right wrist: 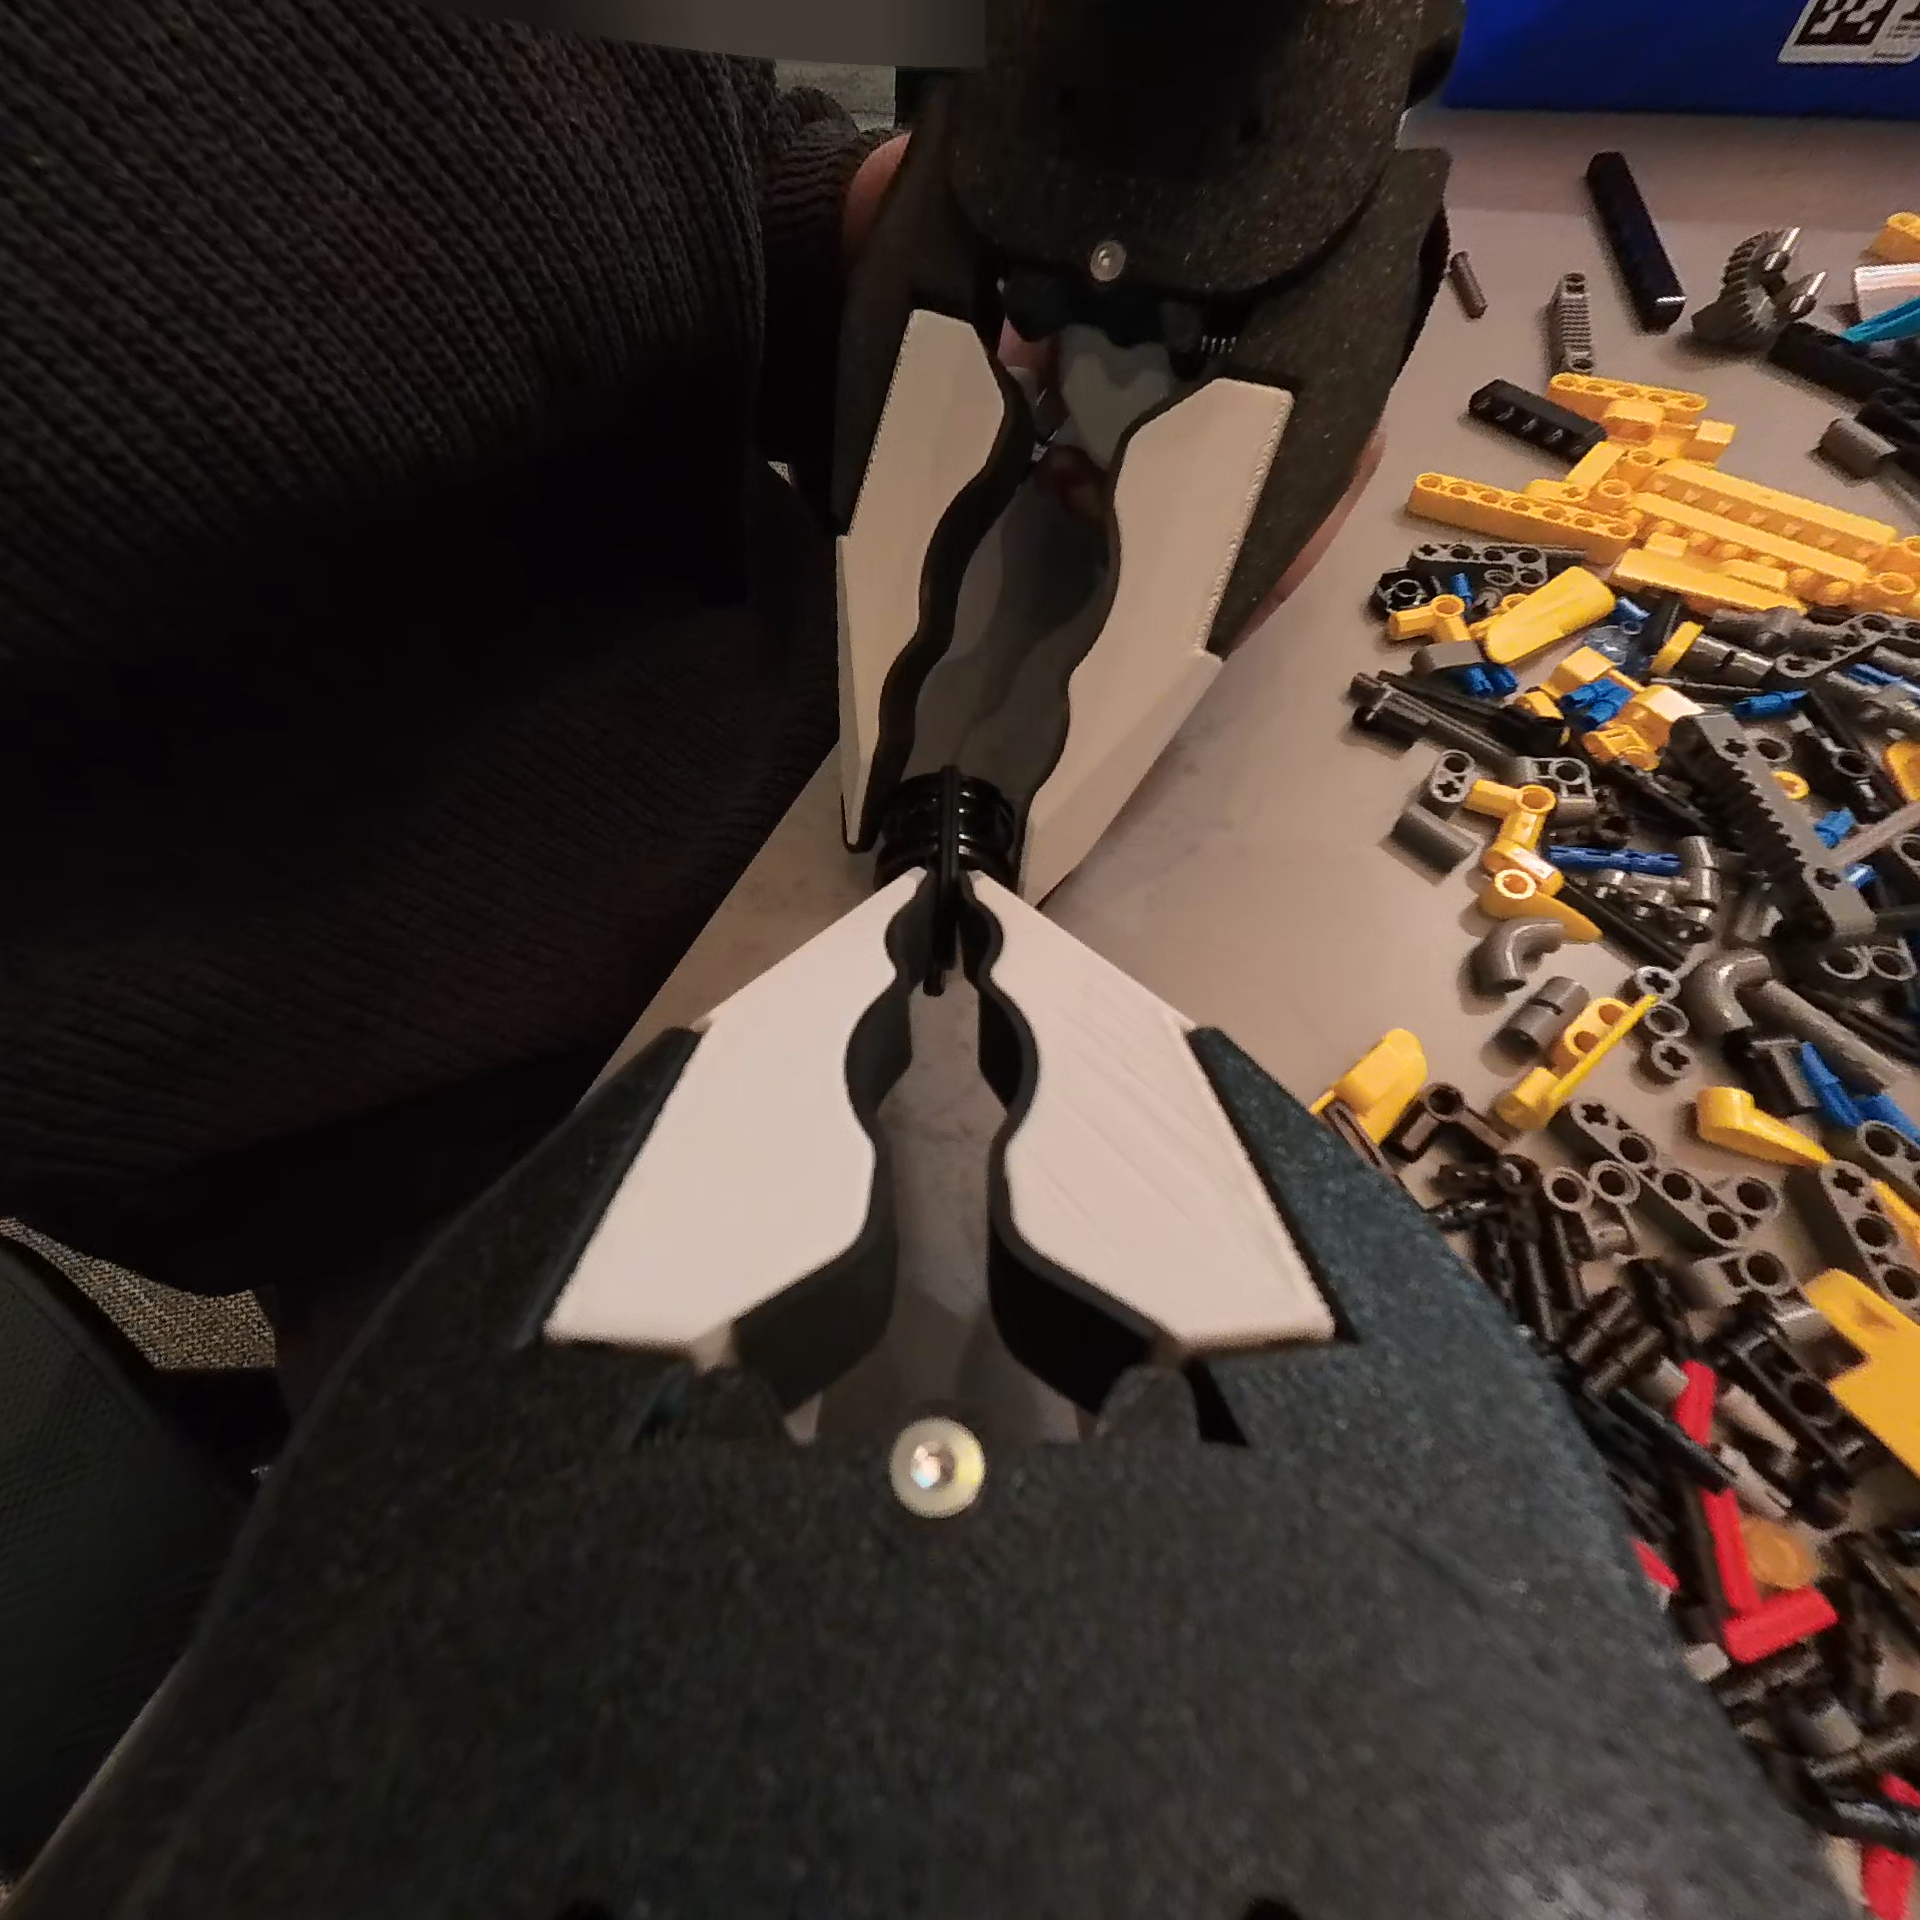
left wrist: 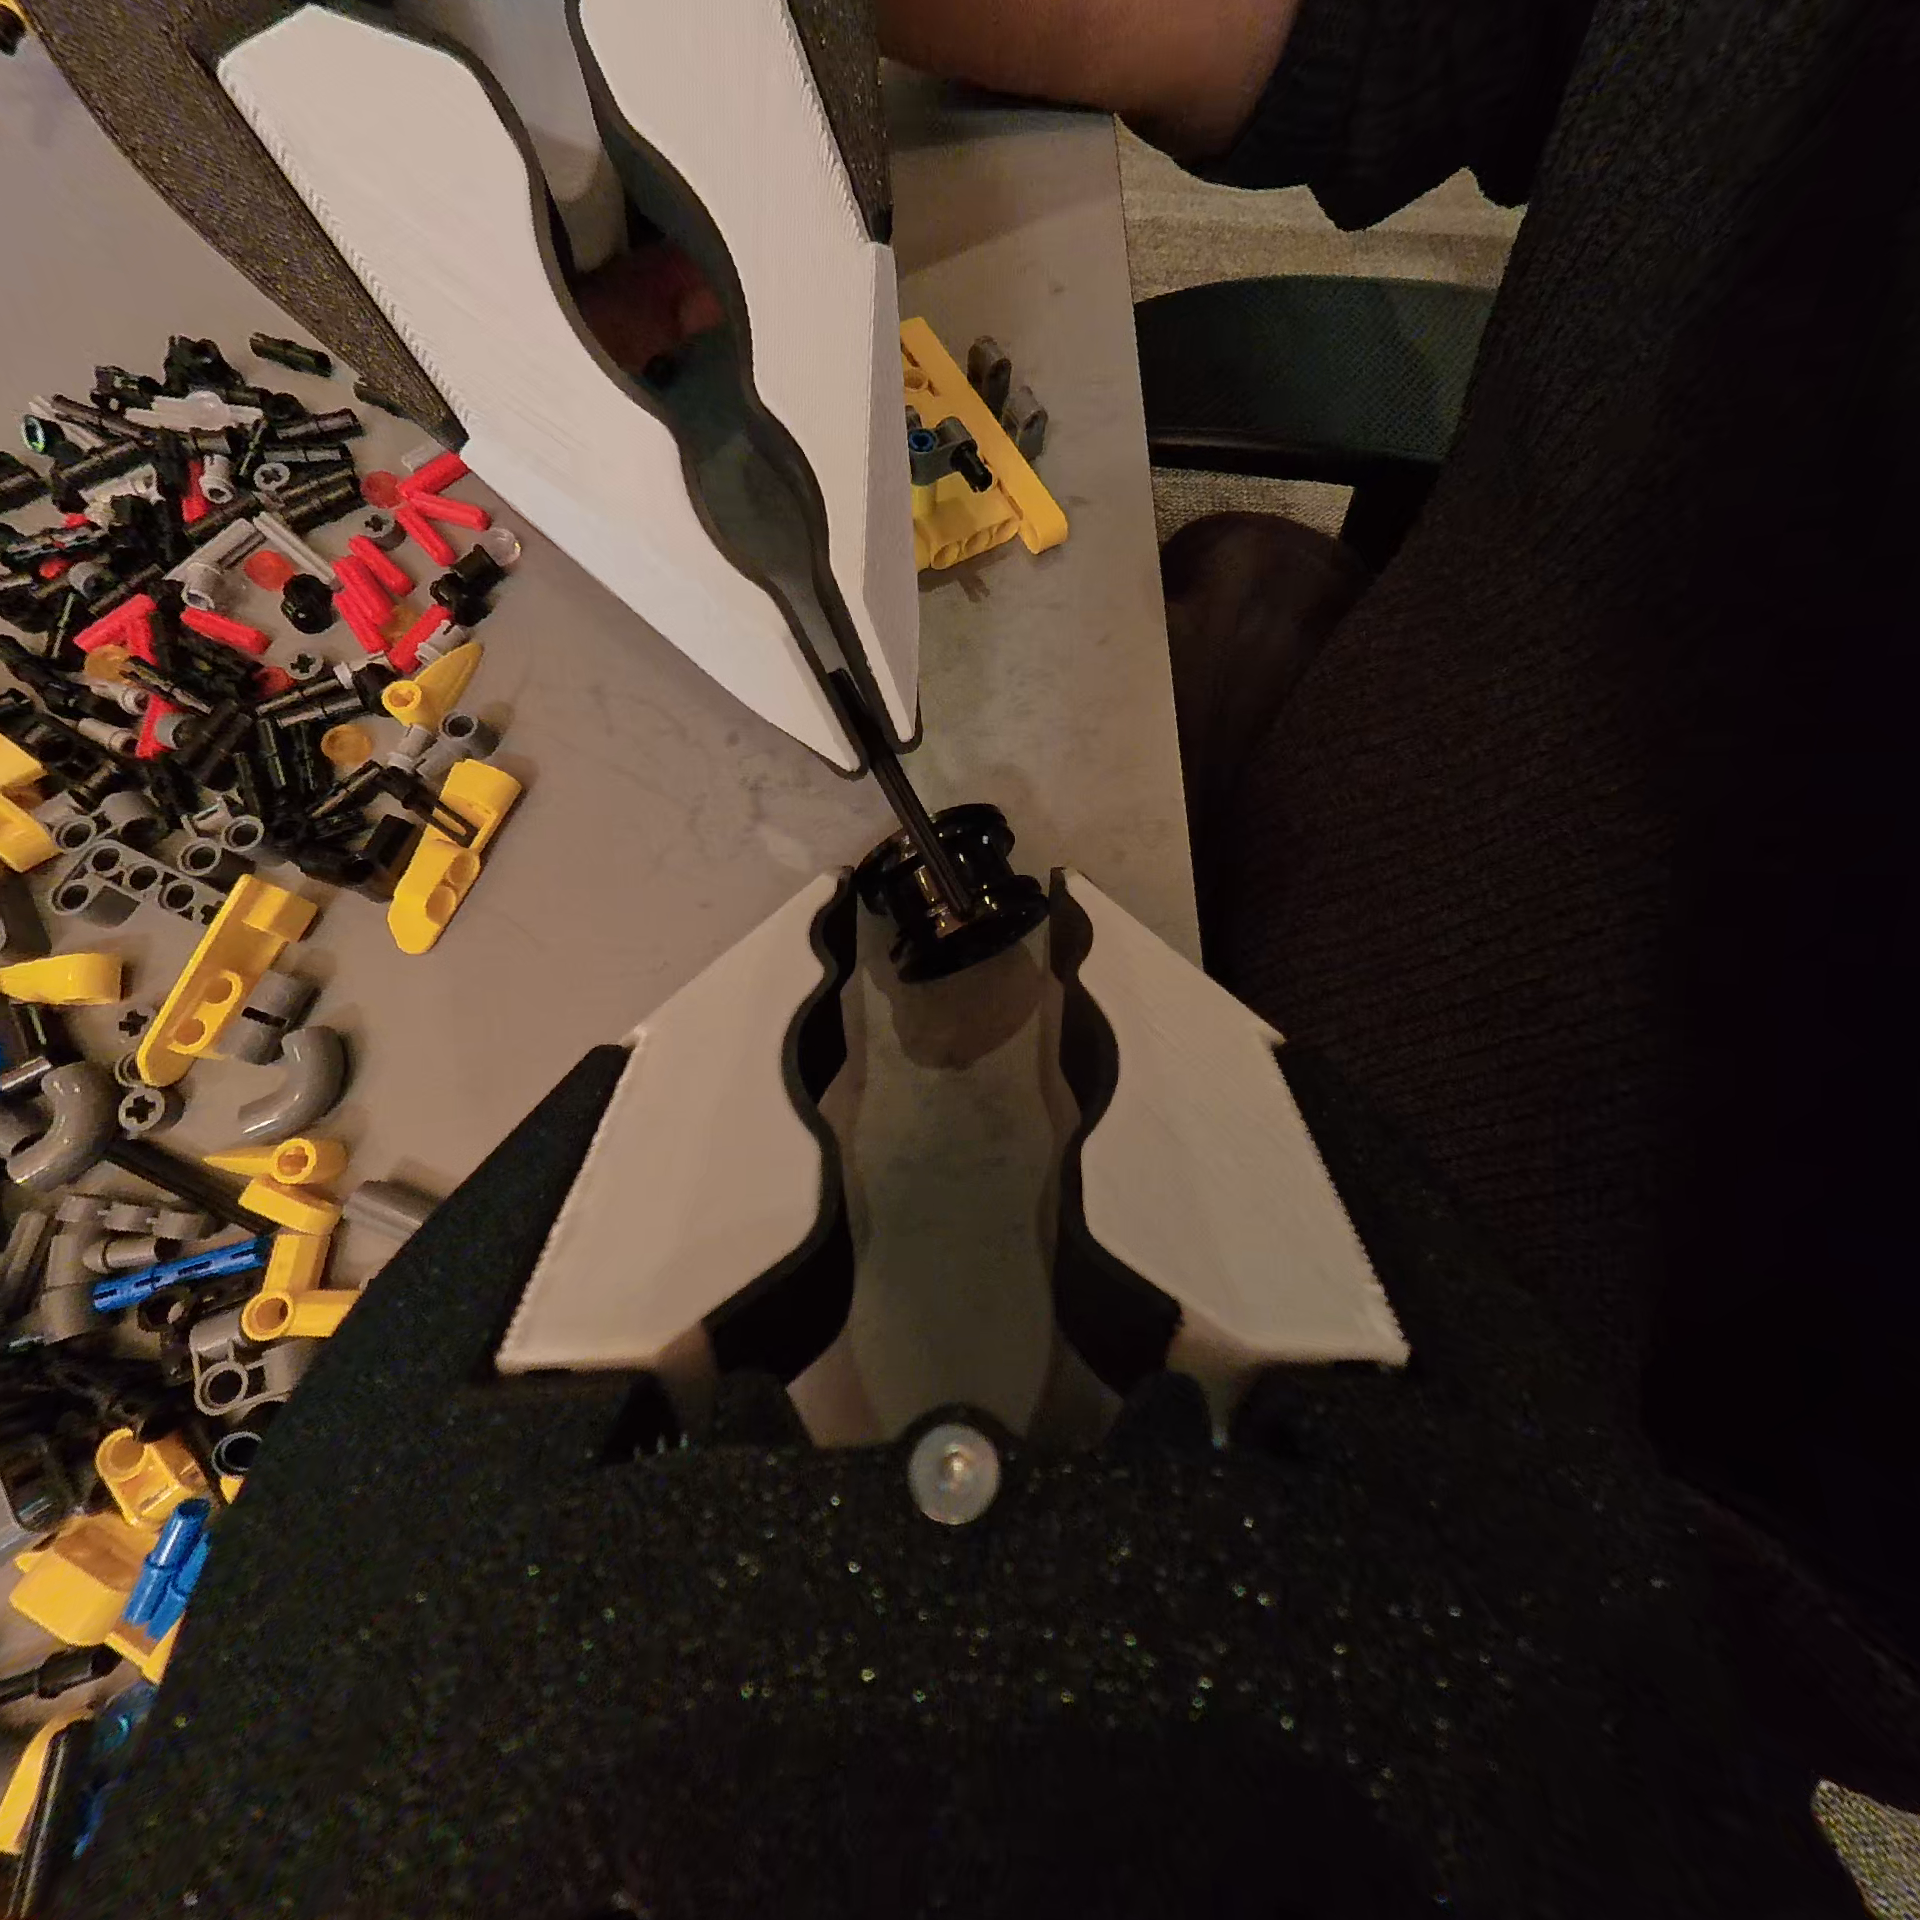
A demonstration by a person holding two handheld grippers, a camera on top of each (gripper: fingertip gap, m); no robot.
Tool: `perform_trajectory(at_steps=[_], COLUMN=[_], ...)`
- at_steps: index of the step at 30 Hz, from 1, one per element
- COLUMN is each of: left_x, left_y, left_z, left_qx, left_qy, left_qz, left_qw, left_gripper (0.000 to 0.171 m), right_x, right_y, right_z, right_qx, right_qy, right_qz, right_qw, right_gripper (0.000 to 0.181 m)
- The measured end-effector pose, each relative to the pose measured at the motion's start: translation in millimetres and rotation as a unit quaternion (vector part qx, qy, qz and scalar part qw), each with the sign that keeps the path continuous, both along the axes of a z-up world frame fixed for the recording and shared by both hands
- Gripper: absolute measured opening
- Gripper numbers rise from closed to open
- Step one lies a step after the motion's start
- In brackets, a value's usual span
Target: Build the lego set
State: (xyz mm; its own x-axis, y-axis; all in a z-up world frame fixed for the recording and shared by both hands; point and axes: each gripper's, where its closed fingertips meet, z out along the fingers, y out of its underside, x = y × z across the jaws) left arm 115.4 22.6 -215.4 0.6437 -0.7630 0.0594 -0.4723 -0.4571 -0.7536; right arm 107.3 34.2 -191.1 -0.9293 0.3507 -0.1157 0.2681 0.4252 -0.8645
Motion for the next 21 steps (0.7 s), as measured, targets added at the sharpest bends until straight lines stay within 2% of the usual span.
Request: perform_trajectory(at_steps=[21], left_x=[-0.4], left_y=[0.2], left_z=[-2.0], left_qx=[-0.004], left_qy=[0.004], left_qz=[0.001], left_qw=[1.0], left_gripper=[0.037], right_x=[0.8], right_y=[1.6], right_z=[2.9], right_qx=[0.002], right_qy=[0.006], right_qz=[-0.001], right_qw=[1.0], right_gripper=[0.005])
